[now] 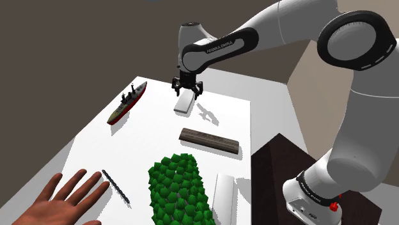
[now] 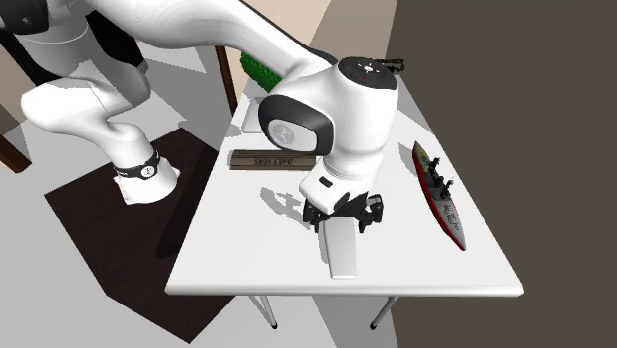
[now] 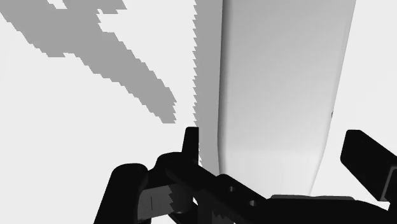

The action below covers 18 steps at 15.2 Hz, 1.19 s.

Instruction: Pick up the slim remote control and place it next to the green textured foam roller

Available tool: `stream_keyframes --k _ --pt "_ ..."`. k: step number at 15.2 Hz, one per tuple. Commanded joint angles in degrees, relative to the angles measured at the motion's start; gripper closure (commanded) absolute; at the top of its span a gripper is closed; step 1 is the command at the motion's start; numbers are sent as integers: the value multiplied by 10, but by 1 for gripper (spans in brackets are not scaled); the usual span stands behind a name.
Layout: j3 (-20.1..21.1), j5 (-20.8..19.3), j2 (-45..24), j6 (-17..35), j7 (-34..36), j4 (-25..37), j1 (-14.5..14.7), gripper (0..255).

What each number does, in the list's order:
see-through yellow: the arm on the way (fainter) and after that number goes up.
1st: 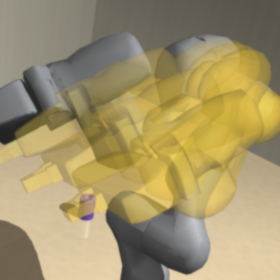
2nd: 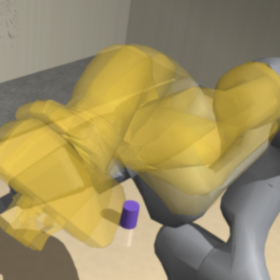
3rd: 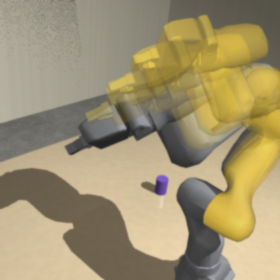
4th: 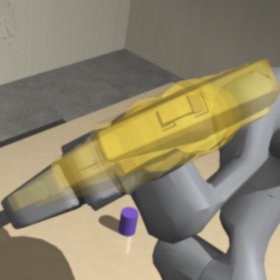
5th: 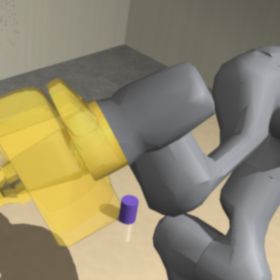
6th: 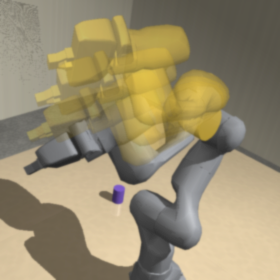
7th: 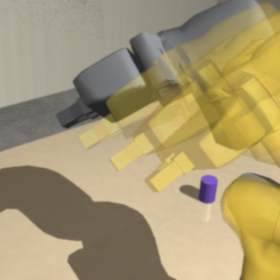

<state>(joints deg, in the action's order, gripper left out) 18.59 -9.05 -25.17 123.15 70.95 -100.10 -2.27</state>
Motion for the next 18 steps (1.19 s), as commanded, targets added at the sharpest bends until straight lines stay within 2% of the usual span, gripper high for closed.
stream_keyframes --k 1,7,8,18 --pt "-1 -2 -5 5 1 1 1 0" --pt "-1 -2 -5 5 1 1 1 0" --pt "-1 -2 -5 5 1 1 1 255" --pt "0 0 -2 -2 0 3 0 255"
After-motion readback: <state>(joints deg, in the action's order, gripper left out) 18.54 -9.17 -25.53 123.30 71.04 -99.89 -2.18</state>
